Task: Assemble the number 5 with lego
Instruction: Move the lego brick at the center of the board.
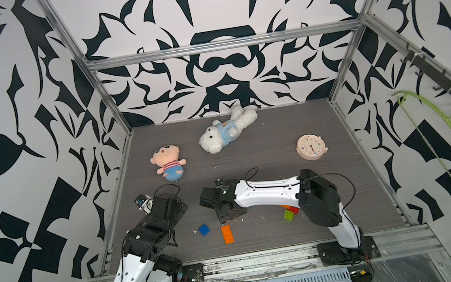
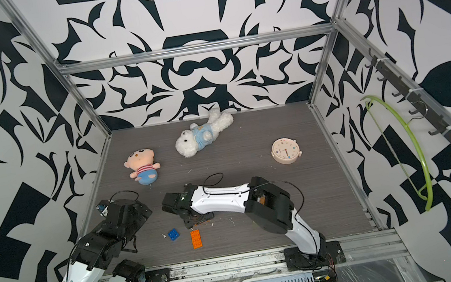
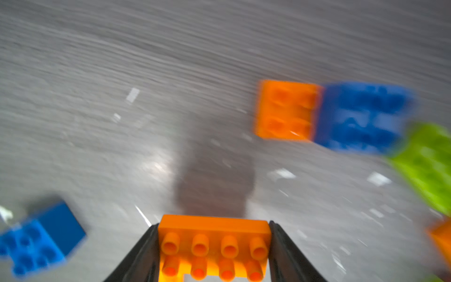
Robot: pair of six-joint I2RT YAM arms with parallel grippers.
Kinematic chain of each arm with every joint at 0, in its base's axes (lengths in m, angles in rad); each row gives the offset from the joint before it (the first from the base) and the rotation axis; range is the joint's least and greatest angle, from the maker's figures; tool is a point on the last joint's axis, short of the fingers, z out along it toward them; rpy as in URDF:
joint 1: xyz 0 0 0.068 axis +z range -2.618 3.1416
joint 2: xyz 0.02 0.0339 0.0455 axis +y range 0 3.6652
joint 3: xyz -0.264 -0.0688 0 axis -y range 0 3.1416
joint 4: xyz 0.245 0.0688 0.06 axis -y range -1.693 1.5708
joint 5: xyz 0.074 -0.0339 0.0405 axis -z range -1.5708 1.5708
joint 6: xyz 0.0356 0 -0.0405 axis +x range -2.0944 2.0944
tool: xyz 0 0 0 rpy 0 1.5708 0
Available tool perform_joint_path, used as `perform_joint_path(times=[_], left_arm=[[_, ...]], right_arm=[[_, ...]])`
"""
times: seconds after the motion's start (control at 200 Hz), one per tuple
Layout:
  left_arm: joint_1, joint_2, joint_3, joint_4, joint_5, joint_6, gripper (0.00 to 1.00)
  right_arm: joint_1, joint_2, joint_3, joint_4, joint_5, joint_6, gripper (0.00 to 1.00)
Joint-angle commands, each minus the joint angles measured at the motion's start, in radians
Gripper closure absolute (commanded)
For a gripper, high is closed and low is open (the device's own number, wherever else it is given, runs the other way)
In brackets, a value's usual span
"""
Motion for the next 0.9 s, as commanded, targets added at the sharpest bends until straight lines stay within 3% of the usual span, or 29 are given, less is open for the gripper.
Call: perform_joint_path(times=[0.0, 0.19, 0.55, 0.775, 0.895], left_arm=[[0.003, 0.062, -0.03, 0.175, 0.216, 0.087, 0.01], [-0.001, 0.213, -0.034, 0.289, 0.389, 0.099, 0.01], [-0.009, 0.29, -0.041, 0.286, 0.403, 0.074, 0.01], [-0.009, 0.305, -0.033, 0.277, 0.39, 0.076, 0.01], [-0.009, 0.294, -0.024, 0.246, 0.349, 0.065, 0.01]], right_arm=[[-0.029, -0.1, -0.105, 0.027, 0.043, 0.047, 0.45], [-0.065, -0.098, -0.171, 0.099, -0.023, 0.045, 0.45], [-0.079, -0.04, -0.165, 0.14, -0.035, 0.057, 0.42], [-0.079, -0.06, -0.184, 0.13, -0.024, 0.061, 0.25], [-0.078, -0.087, -0.146, 0.082, 0.025, 0.042, 0.21]])
